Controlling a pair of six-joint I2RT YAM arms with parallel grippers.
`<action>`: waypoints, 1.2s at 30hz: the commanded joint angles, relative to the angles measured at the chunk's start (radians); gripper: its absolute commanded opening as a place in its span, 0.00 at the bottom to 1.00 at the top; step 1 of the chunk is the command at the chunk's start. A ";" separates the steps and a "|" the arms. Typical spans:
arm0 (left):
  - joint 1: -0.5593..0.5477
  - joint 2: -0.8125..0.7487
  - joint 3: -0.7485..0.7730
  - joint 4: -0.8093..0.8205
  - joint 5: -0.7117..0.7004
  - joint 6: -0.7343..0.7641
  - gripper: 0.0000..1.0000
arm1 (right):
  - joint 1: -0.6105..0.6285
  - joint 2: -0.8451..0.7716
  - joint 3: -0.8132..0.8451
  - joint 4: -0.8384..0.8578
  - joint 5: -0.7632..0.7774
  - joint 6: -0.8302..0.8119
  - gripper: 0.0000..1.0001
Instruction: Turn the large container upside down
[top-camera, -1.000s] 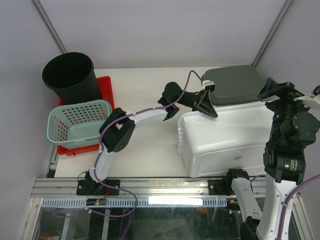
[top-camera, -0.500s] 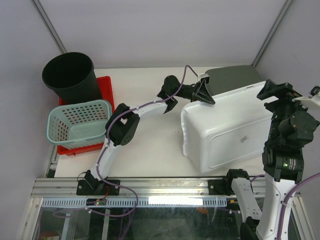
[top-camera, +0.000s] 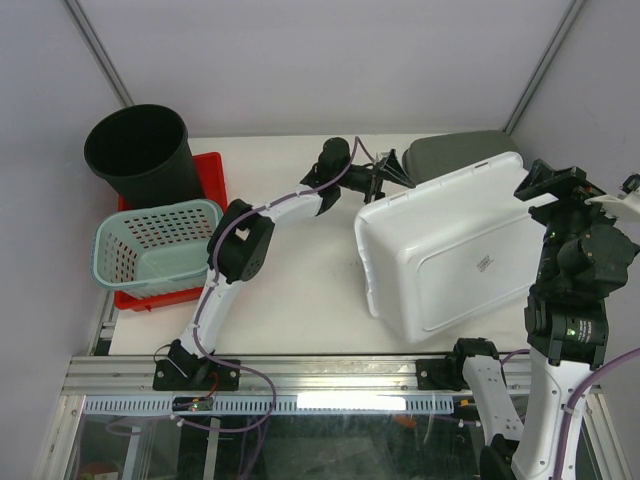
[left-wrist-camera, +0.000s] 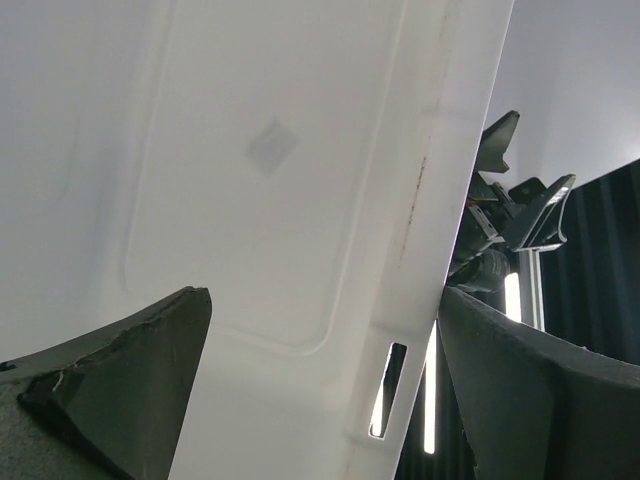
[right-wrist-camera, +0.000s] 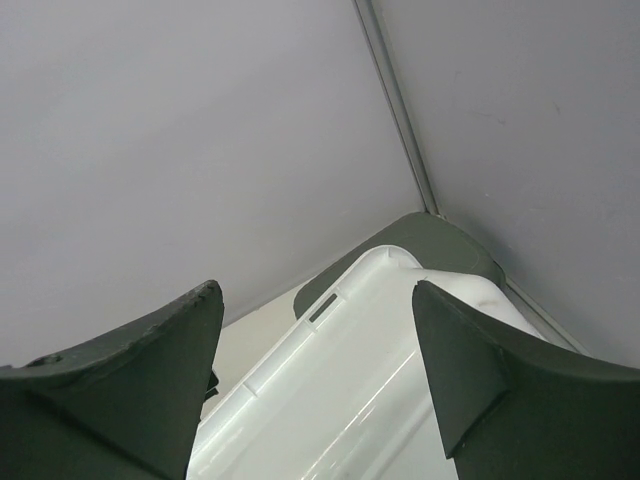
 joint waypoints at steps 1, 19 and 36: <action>0.009 -0.034 -0.007 -0.158 0.033 0.180 0.99 | -0.002 -0.003 -0.007 0.040 -0.009 0.015 0.80; 0.056 -0.018 0.155 -0.855 -0.102 0.793 0.99 | -0.003 0.001 -0.021 0.031 -0.024 0.029 0.80; 0.077 -0.093 0.381 -1.446 -0.711 1.352 0.99 | -0.002 0.020 -0.119 -0.080 -0.177 0.064 0.80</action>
